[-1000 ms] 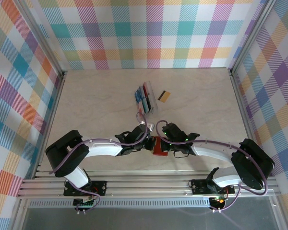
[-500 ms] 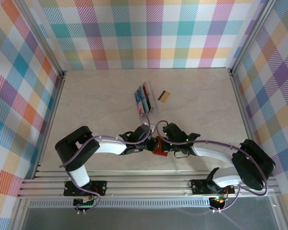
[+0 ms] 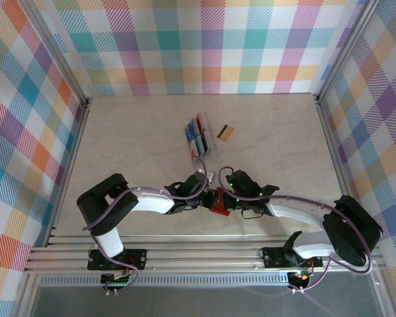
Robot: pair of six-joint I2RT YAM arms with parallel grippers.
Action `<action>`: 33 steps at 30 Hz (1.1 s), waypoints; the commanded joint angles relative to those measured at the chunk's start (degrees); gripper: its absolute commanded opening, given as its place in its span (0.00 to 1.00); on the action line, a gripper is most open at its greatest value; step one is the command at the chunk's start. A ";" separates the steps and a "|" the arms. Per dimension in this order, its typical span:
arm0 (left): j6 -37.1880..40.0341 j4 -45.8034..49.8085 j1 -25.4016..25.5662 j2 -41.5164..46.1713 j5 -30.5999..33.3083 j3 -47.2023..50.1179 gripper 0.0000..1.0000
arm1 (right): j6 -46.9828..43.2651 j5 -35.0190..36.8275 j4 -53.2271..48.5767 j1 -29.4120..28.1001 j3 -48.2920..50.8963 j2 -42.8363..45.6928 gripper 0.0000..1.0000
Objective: Put the credit cards into the card holder
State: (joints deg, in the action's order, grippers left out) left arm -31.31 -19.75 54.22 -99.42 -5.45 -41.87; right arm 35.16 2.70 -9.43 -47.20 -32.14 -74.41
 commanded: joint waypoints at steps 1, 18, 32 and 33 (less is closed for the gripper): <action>-0.31 1.90 -0.11 -2.19 2.25 1.04 0.01 | 0.61 -3.31 -0.60 -0.18 1.15 -0.52 0.00; -0.33 3.39 -0.14 -1.24 3.16 0.50 0.03 | 2.44 -1.52 -0.57 0.57 3.36 -1.66 0.00; -0.84 5.06 -0.38 -0.62 4.29 -0.07 0.04 | 5.94 1.87 0.26 0.53 7.58 -1.75 0.00; -0.78 5.20 -0.40 -0.52 4.30 -0.20 0.04 | 6.30 2.27 0.00 0.57 7.78 -1.47 0.00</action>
State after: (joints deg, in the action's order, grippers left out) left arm -31.92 -19.49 54.24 -99.33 -4.64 -41.89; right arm 39.53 2.94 -2.59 -46.78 -28.14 -74.06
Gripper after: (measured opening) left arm 0.046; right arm 0.044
